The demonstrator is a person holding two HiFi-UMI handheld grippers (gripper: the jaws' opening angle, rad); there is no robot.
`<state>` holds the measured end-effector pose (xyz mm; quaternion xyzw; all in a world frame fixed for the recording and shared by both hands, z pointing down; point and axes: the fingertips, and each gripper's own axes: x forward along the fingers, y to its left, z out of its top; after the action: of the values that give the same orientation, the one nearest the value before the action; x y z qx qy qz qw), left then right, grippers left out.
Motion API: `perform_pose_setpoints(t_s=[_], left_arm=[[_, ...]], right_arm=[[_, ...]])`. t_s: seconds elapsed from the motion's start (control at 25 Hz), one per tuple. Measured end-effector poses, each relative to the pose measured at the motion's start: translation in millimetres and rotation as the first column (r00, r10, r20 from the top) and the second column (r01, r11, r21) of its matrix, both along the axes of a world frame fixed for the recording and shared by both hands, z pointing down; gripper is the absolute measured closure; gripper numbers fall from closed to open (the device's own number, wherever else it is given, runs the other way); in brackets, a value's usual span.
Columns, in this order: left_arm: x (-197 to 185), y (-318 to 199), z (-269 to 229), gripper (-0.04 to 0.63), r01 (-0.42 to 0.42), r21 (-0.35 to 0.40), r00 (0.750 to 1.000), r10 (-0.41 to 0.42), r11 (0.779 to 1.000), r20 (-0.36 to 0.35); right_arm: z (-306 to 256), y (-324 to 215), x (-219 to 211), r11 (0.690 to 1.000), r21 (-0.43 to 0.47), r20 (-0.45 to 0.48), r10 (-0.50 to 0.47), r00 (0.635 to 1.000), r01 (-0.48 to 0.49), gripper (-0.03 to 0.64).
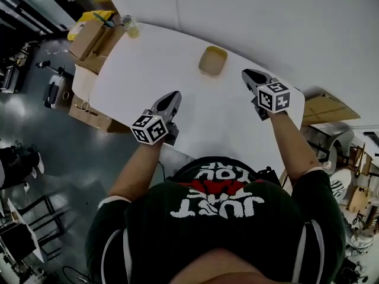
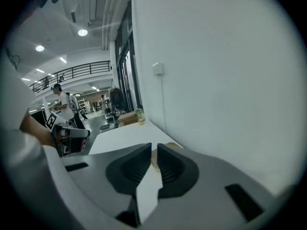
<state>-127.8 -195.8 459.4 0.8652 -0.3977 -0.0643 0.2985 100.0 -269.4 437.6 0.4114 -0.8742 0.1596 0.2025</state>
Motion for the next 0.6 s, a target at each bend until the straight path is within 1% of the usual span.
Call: perform_pose_setpoints(t_s=[0.12, 0.32, 0.56, 0.6], left_arm=[[3, -26, 18, 0.591, 0.013, -0.016, 1.000, -0.013, 1.000, 0.014], [18, -66, 46, 0.591, 0.019, -0.013, 0.999, -0.019, 1.000, 0.037], [38, -107, 93, 0.591, 0.012, -0.027, 0.999, -0.011, 1.000, 0.039], [39, -114, 100, 0.591, 0.011, -0.029, 0.999, -0.010, 1.000, 0.039]], right_arm=[[28, -27, 1, 0.999, -0.037, -0.001, -0.001, 1.000, 0.001, 0.607], [75, -70, 8, 0.997, -0.083, 0.002, 0.006, 1.000, -0.006, 0.607], [134, -108, 10, 0.983, -0.179, 0.082, 0.043, 0.996, -0.027, 0.604], [142, -114, 9, 0.981, -0.193, 0.097, 0.050, 0.994, -0.031, 0.591]])
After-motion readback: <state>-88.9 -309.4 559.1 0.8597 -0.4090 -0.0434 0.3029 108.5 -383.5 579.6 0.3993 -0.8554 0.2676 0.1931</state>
